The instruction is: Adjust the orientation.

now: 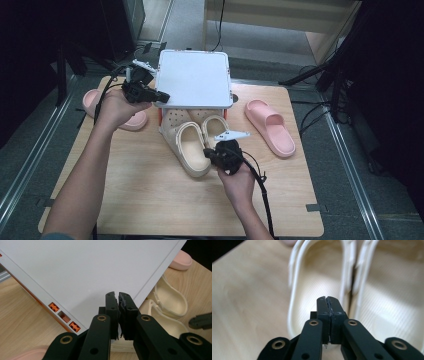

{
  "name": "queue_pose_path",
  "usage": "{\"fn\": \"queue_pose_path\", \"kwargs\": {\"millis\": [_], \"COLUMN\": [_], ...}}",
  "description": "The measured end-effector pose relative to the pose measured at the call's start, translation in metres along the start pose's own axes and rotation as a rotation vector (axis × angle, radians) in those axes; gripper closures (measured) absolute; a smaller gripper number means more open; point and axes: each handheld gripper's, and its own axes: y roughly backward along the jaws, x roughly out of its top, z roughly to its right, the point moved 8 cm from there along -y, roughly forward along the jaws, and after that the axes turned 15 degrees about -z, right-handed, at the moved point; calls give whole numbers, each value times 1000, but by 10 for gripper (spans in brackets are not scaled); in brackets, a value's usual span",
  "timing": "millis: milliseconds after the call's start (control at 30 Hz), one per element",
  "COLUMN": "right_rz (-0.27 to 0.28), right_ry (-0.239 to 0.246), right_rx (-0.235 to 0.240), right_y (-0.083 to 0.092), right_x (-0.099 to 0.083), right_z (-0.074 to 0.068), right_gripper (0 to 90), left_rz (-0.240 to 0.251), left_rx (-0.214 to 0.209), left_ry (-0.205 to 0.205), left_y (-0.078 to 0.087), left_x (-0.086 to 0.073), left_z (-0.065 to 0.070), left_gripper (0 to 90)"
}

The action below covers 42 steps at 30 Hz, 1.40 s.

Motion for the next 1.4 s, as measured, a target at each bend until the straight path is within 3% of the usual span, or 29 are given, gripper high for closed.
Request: {"fn": "queue_pose_path", "kwargs": {"millis": [267, 367, 500, 600, 733, 867, 1167, 1400], "right_rz": [-89, -80, -114, -135, -135, -104, -106, -67], "right_ry": [79, 75, 96, 126, 107, 86, 112, 93], "right_rx": [28, 49, 60, 29, 18, 21, 31, 51], "right_y": [-19, -20, -20, -27, -39, -43, -51, -54], "right_x": [-38, -40, -45, -56, -61, -53, -40, -27], "right_z": [-20, -21, -23, -20, -15, -18, -34, -44], "right_gripper": [900, 900, 900, 900, 900, 900, 900, 900], "left_rz": [-1, -2, 0, 5, 5, 2, 2, 0], "left_rx": [9, 8, 7, 4, 3, 4, -2, -4], "left_ry": [4, 5, 6, 6, 12, 15, 19, 11], "left_y": [0, 0, 0, 0, 0, -1, -1, -2], "left_x": [0, 0, 0, 0, 0, 0, 1, 1], "left_z": [1, 1, 0, 0, 0, 1, 2, 3], "left_gripper": [864, 865, 865, 867, 870, 876, 888, 891]}}
